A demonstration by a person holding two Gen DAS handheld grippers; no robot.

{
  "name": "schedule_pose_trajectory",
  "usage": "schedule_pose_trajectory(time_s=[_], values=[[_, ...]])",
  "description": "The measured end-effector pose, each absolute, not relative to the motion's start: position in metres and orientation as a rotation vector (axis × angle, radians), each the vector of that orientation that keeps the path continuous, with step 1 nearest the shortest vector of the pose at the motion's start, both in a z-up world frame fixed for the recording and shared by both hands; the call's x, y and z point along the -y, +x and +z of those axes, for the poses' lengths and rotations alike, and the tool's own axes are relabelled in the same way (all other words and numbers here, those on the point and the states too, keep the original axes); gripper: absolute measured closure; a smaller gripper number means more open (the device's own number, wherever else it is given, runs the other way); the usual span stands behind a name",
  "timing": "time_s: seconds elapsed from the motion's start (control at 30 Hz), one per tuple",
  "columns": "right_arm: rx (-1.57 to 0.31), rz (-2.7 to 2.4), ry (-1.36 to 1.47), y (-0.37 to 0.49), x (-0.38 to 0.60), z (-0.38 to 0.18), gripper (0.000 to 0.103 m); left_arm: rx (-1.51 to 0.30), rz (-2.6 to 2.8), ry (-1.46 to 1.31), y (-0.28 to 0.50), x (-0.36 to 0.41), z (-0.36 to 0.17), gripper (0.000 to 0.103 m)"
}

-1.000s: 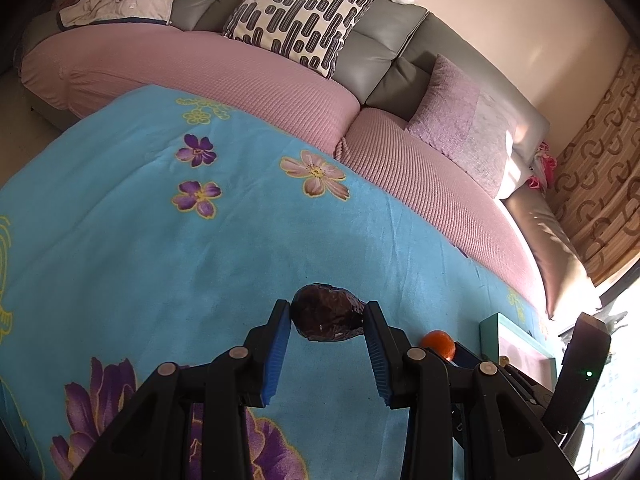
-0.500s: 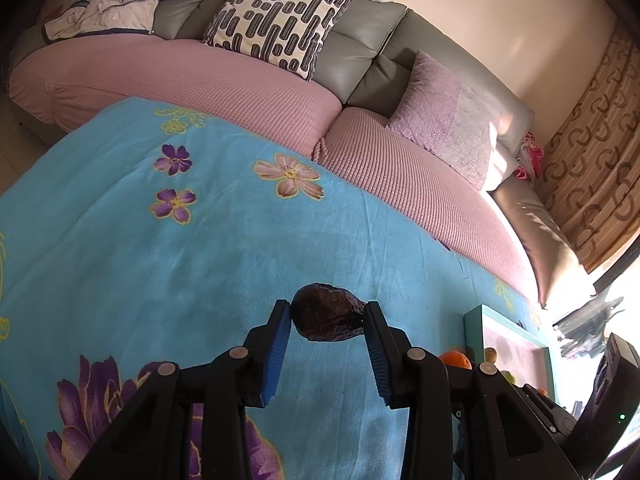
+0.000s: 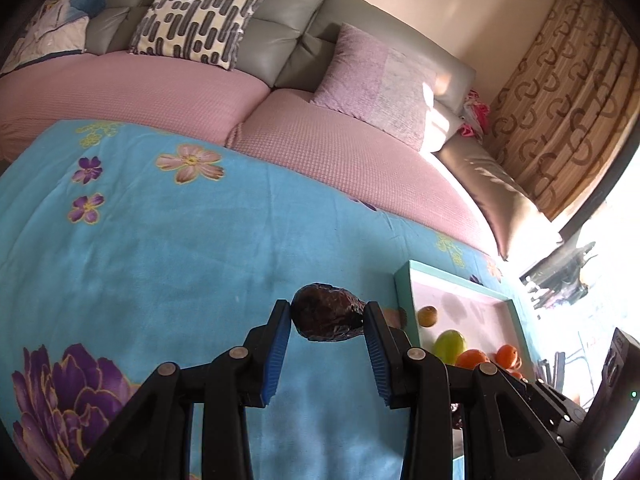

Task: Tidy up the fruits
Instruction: 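Carry the date and orange over the tray with both tools, then open both tools to release the date and orange in the tray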

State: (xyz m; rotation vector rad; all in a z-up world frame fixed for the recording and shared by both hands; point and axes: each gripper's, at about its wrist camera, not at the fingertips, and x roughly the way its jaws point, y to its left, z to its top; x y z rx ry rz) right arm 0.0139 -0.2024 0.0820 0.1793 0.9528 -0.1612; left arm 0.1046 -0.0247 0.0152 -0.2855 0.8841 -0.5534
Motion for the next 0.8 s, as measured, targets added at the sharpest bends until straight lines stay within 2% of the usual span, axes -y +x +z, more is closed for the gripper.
schedule_pose_trajectory(time_s=[0.47,0.8], values=[[-0.959,-0.374,0.291,-0.038,0.29,0.079,0.066,-0.913,-0.801,-0.099,0.07,0.129,0.009,0.063],[-0.994,-0.36,0.314,-0.044,0.296,0.067,0.066,-0.934,-0.776,-0.011,0.061,0.151,-0.003,0.063]])
